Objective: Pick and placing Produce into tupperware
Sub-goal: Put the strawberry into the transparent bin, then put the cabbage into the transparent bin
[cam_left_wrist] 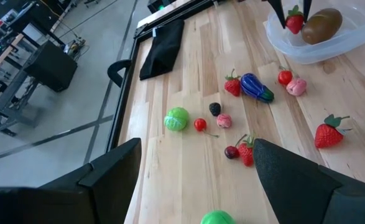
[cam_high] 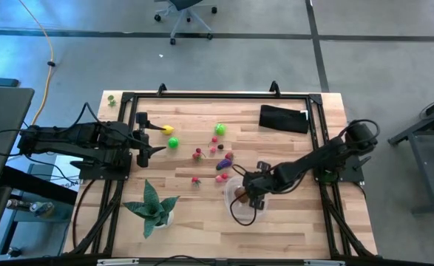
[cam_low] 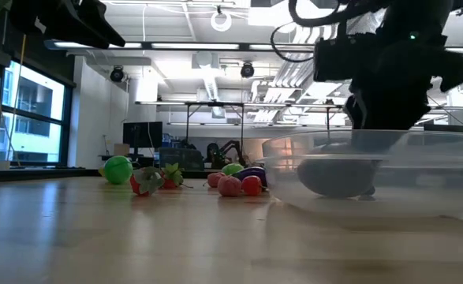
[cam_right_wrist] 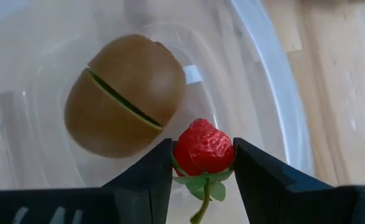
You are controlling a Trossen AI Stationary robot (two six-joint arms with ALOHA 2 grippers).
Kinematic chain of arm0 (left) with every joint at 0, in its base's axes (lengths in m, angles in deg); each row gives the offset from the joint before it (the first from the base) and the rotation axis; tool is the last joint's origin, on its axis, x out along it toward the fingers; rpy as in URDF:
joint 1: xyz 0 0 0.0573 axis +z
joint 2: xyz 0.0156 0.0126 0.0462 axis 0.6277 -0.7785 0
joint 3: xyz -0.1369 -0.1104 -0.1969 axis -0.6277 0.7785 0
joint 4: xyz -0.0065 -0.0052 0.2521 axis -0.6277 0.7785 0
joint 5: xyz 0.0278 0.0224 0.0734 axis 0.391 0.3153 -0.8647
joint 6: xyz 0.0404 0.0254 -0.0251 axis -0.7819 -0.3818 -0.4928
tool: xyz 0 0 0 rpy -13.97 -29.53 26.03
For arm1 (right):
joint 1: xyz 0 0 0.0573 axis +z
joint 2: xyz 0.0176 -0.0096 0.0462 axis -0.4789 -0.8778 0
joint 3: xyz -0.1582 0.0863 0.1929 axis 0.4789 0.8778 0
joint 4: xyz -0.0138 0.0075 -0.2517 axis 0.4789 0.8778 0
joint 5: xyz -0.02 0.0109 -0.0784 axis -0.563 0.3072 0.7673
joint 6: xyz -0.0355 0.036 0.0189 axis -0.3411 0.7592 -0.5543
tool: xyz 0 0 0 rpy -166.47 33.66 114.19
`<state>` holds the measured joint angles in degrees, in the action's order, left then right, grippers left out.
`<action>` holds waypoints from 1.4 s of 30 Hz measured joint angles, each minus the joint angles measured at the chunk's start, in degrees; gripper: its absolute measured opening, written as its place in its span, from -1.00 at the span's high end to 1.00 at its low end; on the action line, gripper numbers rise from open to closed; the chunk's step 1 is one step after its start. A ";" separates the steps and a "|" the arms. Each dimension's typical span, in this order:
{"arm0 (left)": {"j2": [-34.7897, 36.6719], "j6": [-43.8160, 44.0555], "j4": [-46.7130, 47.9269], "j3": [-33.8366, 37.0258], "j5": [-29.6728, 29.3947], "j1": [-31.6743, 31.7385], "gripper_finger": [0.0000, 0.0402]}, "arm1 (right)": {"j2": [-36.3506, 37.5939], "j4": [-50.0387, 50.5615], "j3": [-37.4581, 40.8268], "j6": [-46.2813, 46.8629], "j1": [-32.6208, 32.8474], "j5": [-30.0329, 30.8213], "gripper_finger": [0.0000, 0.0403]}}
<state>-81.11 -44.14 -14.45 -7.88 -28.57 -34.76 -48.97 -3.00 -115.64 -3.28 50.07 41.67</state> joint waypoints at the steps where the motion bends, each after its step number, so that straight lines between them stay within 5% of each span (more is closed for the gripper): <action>1: 0.01 -0.01 0.02 -0.02 -0.02 0.00 -0.49 | -0.25 -0.13 0.00 -0.01 0.00 0.04 0.30; 20: 0.01 -0.01 0.01 -0.02 -0.02 0.00 -0.49 | 1.50 1.54 -0.94 0.34 -0.02 2.52 -0.05; 29: 0.00 0.01 0.00 -0.02 -0.01 0.00 -0.49 | 7.93 4.51 -7.05 -9.74 -4.86 16.13 -0.05; 42: 0.02 0.01 -0.02 -0.02 0.00 0.00 -0.49 | 2.97 0.05 -19.79 -30.69 -37.94 -10.51 -0.04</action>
<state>-81.08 -44.13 -14.47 -7.90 -28.57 -34.76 -46.00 -2.96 -135.44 -33.97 12.13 31.16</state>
